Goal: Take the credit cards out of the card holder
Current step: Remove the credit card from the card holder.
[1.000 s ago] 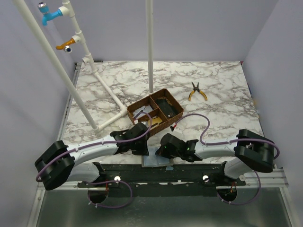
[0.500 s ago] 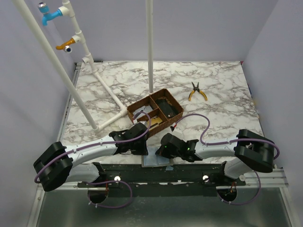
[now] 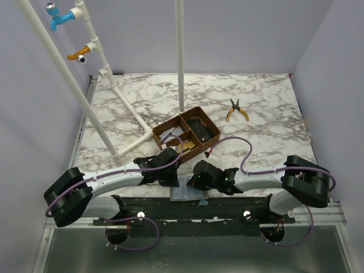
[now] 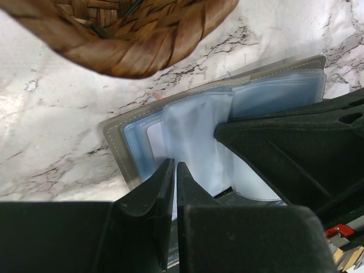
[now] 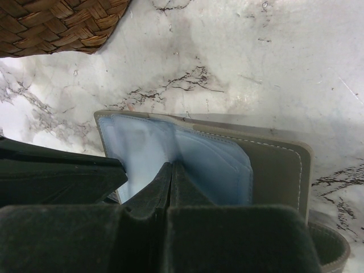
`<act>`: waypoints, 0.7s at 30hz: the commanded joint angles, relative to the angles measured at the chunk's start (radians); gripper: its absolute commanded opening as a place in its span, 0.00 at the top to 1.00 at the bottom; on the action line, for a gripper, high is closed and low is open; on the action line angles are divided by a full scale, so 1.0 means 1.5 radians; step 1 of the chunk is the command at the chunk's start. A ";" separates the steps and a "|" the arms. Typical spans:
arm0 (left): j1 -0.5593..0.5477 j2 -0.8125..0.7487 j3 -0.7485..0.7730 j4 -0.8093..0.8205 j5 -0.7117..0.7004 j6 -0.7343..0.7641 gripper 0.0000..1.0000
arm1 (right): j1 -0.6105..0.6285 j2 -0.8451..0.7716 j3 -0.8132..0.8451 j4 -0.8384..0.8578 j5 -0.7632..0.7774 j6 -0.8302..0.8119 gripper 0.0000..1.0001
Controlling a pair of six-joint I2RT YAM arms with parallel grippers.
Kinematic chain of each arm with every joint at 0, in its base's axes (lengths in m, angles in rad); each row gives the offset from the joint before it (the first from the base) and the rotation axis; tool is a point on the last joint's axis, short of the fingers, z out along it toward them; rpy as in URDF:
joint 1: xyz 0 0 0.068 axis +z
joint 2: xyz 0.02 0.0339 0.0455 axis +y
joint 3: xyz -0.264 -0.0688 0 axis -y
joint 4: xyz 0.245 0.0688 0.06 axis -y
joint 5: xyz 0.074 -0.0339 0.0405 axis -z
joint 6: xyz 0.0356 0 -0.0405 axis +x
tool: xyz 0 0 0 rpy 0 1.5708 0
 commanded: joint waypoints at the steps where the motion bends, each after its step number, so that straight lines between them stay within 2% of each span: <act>1: -0.006 0.024 -0.001 0.032 0.021 0.008 0.91 | 0.003 0.083 -0.051 -0.148 -0.022 -0.033 0.99; 10: -0.027 0.072 0.008 0.068 0.040 -0.004 0.92 | 0.004 0.078 -0.043 -0.138 -0.029 -0.043 0.99; 16: -0.035 0.092 0.023 0.073 0.040 -0.010 0.91 | 0.001 0.030 -0.028 -0.134 -0.024 -0.060 0.99; 19: -0.037 0.098 0.027 0.074 0.039 -0.012 0.91 | -0.004 -0.014 -0.015 -0.144 -0.017 -0.065 0.90; 21: -0.037 0.101 0.031 0.076 0.040 -0.013 0.92 | -0.007 -0.050 0.000 -0.164 -0.003 -0.074 0.79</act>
